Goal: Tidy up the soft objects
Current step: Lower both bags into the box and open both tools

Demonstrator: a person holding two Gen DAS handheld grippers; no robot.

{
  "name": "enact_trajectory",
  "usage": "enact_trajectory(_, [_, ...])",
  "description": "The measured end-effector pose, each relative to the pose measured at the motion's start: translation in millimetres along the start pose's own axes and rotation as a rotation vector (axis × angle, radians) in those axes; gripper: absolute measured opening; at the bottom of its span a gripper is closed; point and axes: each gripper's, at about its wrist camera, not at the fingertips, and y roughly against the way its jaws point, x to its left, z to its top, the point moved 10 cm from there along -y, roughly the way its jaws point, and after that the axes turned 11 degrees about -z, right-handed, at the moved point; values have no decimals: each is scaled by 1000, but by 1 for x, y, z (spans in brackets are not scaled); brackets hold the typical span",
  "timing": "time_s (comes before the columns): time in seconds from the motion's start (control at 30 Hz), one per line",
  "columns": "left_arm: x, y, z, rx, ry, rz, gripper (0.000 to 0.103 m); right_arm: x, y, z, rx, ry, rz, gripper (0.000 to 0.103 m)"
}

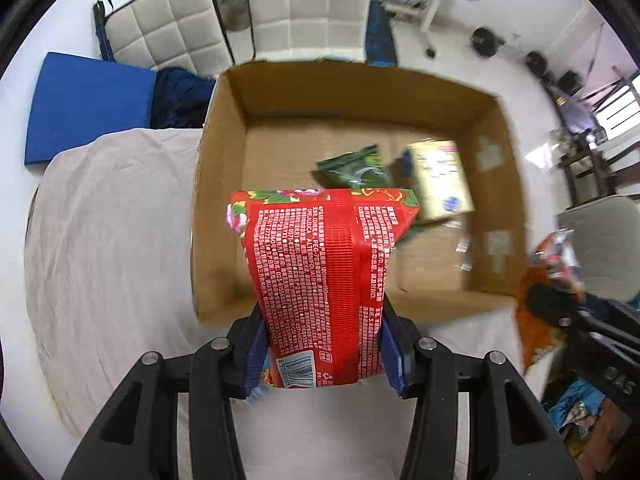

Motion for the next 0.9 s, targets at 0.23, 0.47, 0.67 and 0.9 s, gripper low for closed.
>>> enact_trajectory(0.23, [28,-88,34,178,64,33,45,14,-78,32,103,39,-165,47])
enact_trajectory(0.47, [40,-135,61,231,60,76,45,12,-127,31,195,40,-223,47])
enact_trajectory(0.67, [30,-149,75,249,44,36,45,15,-150,34,249,24,-229,47])
enact_trajectory(0.9, [39,-149,89,235,36,60,46,16,-161,40,283,15,-211,47])
